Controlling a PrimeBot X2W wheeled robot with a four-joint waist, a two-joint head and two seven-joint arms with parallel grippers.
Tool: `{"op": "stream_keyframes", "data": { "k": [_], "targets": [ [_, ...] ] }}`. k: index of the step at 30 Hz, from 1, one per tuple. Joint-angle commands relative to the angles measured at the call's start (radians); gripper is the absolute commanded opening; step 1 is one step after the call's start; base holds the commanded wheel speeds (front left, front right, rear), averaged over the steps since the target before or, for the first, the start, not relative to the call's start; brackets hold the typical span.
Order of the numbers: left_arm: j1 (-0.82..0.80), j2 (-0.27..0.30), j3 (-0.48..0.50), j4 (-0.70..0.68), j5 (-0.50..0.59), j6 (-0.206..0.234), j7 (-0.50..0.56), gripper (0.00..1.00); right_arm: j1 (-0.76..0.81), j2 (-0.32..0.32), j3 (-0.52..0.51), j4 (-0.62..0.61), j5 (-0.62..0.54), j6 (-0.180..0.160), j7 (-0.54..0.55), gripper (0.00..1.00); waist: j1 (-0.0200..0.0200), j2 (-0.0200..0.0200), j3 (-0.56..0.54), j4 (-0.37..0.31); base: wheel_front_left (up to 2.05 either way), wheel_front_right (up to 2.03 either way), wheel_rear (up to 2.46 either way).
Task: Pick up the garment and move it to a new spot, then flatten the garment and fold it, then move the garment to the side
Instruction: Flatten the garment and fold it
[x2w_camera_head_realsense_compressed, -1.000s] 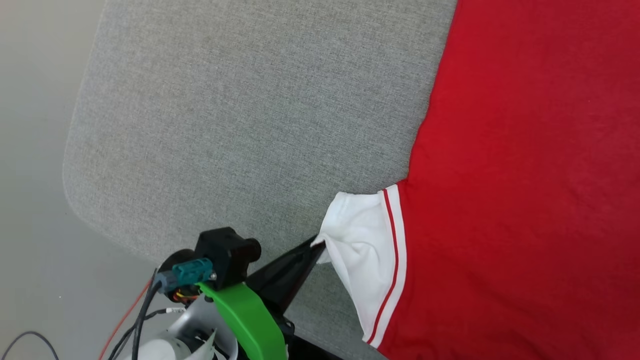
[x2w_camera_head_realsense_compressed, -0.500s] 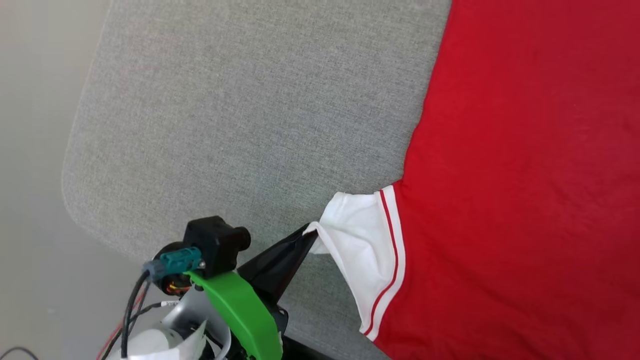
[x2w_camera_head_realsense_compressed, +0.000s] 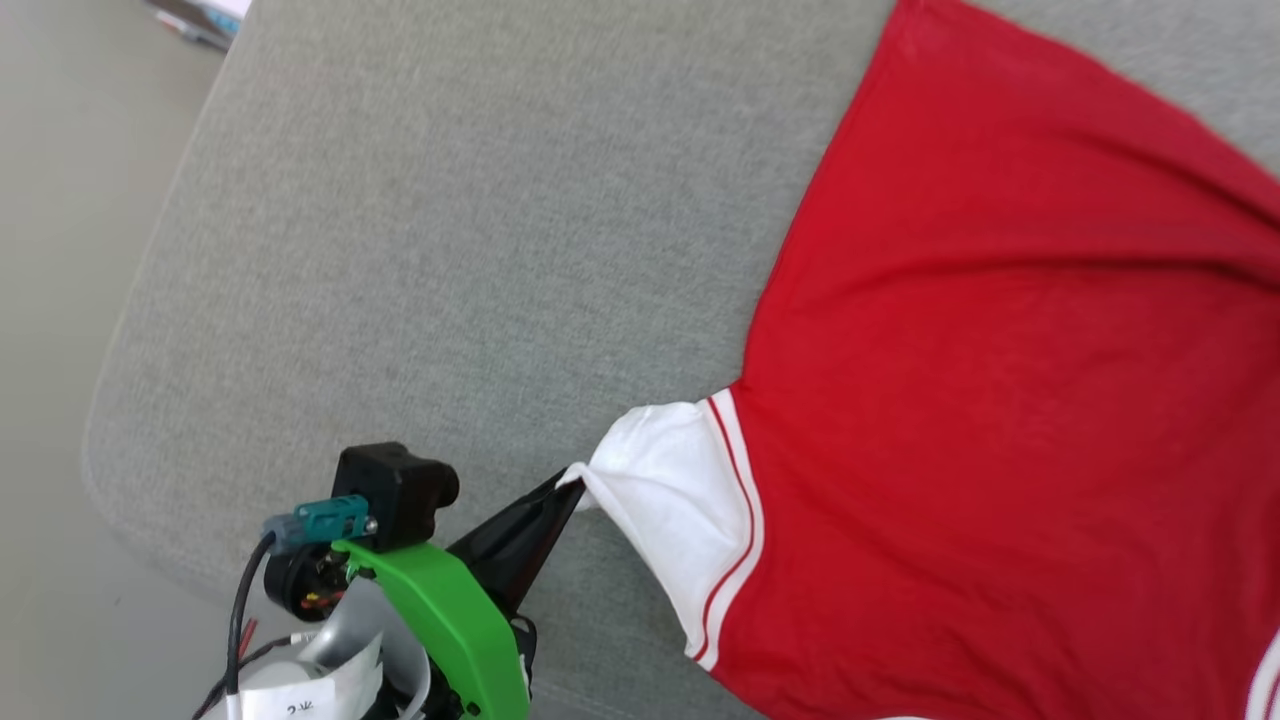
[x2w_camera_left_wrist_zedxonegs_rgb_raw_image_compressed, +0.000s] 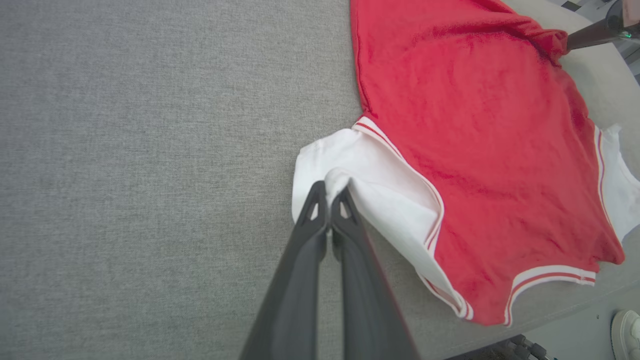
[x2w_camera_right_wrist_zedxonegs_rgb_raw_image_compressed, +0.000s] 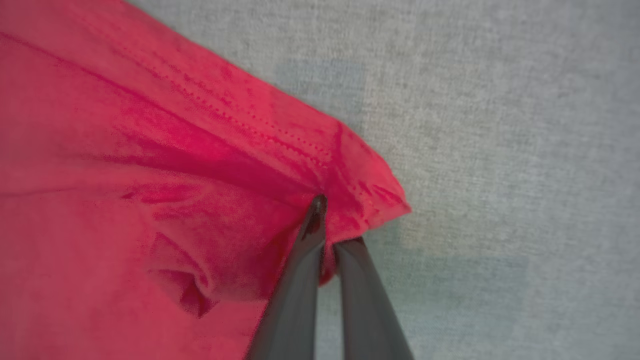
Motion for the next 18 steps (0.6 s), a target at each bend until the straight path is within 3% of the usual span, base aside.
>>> {"op": "stream_keyframes", "data": {
  "k": [1, 10, 18],
  "targets": [
    [0.019, 0.004, 0.009, 0.004, -0.017, 0.009, -0.002, 0.00, 0.067, 0.012, -0.006, 0.015, 0.013, -0.001, 0.001, 0.00, 0.0000, 0.0000, -0.107, -0.084, 0.00, 0.00, 0.00],
    [0.074, -0.004, 0.020, 0.048, -0.057, 0.024, -0.022, 0.00, 0.264, 0.050, -0.039, -0.025, 0.067, -0.001, -0.035, 0.00, 0.0000, 0.0000, -0.250, -0.150, 0.00, 0.00, 0.00],
    [0.132, -0.016, 0.029, 0.064, -0.077, 0.048, -0.056, 0.00, 0.447, 0.085, -0.070, -0.147, 0.114, -0.001, -0.044, 0.00, 0.0000, 0.0000, -0.335, -0.202, 0.00, 0.00, 0.00]
  ]
}}
